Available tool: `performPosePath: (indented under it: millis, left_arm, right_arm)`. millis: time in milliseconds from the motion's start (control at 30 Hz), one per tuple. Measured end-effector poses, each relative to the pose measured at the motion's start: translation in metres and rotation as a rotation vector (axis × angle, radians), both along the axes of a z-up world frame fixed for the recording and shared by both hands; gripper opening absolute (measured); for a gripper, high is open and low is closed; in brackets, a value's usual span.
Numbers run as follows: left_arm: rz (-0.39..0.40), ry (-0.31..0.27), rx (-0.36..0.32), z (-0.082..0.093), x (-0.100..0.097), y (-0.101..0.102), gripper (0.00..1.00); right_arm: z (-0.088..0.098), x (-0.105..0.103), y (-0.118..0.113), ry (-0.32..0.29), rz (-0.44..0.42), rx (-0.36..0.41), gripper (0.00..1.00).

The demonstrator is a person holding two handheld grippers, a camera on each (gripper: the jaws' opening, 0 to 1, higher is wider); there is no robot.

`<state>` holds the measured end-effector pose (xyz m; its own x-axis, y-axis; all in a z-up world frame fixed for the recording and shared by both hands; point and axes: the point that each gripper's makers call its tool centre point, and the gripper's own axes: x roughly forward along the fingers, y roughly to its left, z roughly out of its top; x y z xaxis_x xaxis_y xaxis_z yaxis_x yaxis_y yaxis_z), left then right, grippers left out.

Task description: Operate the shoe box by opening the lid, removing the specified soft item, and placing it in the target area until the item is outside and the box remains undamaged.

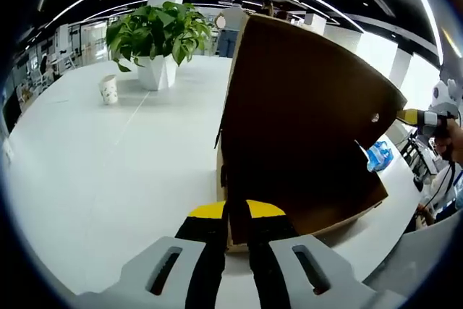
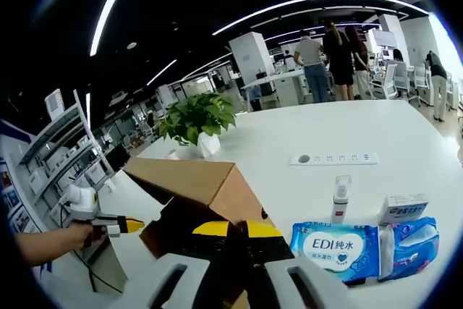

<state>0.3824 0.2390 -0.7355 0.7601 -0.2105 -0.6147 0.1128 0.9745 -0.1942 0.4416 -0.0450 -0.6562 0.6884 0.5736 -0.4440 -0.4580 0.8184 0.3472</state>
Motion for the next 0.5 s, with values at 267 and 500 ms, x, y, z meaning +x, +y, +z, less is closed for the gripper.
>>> performPosePath:
  millis: [267, 500]
  left_arm:
    - [-0.014, -0.044, 0.010, 0.017, 0.006, 0.003, 0.10]
    - [-0.031, -0.079, 0.020, 0.030, 0.008, 0.004, 0.11]
  right_arm:
    - [-0.004, -0.009, 0.002, 0.002, 0.008, -0.009, 0.01]
    - [-0.008, -0.014, 0.001, 0.009, 0.009, -0.010, 0.01]
